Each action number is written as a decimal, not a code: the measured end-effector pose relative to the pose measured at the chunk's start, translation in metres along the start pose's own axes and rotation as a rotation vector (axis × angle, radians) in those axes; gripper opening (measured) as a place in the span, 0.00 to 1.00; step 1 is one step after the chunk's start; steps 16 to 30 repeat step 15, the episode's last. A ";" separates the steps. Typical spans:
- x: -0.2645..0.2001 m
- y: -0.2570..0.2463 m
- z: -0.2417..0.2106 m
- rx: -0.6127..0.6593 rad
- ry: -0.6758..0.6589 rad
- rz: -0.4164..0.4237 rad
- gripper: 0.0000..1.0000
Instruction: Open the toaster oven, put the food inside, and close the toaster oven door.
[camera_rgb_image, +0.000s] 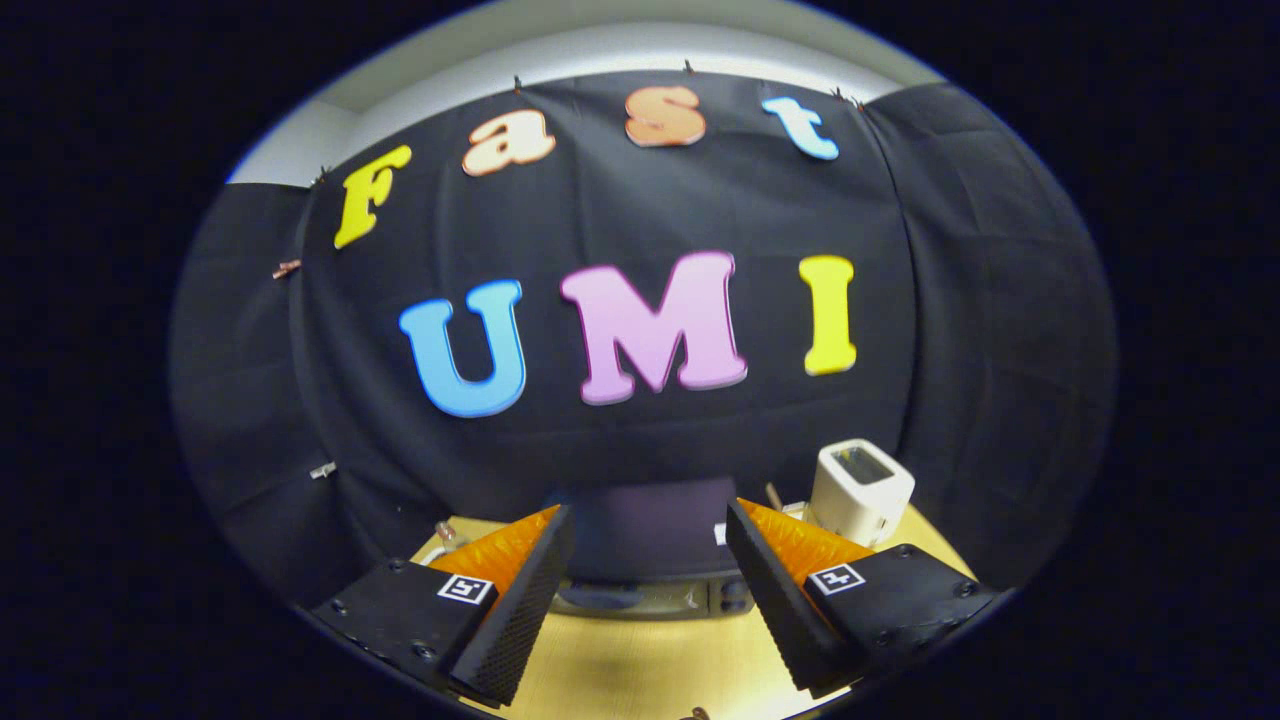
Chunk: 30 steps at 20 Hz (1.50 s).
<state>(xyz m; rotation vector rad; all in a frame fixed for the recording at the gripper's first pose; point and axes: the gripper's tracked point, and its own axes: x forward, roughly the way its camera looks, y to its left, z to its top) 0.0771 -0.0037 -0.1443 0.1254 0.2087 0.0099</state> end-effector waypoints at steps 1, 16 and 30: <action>-0.010 -0.005 0.031 -0.025 -0.070 -0.010 0.98; -0.133 0.001 0.183 -0.020 -0.363 0.026 0.97; -0.133 0.001 0.183 -0.020 -0.363 0.026 0.97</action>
